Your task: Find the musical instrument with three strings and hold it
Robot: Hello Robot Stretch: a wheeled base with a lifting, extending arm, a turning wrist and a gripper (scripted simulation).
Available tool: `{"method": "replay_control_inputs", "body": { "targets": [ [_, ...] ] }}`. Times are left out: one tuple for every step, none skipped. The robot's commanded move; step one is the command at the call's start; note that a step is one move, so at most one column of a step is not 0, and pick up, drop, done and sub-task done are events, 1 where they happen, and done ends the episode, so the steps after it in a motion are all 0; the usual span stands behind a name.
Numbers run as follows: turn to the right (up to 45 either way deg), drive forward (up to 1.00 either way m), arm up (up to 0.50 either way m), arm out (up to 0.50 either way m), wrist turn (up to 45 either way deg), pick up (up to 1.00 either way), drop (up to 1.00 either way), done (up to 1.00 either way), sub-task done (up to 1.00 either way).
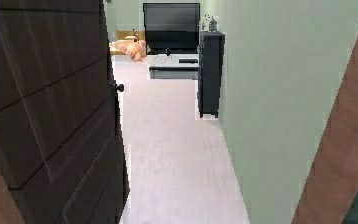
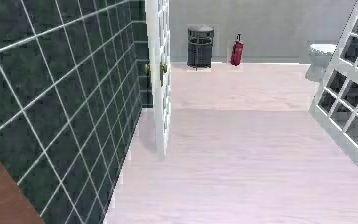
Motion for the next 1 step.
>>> {"method": "replay_control_inputs", "body": {
  "targets": [
    [0.0,1.0,0.0,0.0,0.0,0.0,0.0,0.0,0.0]
  ]
}}
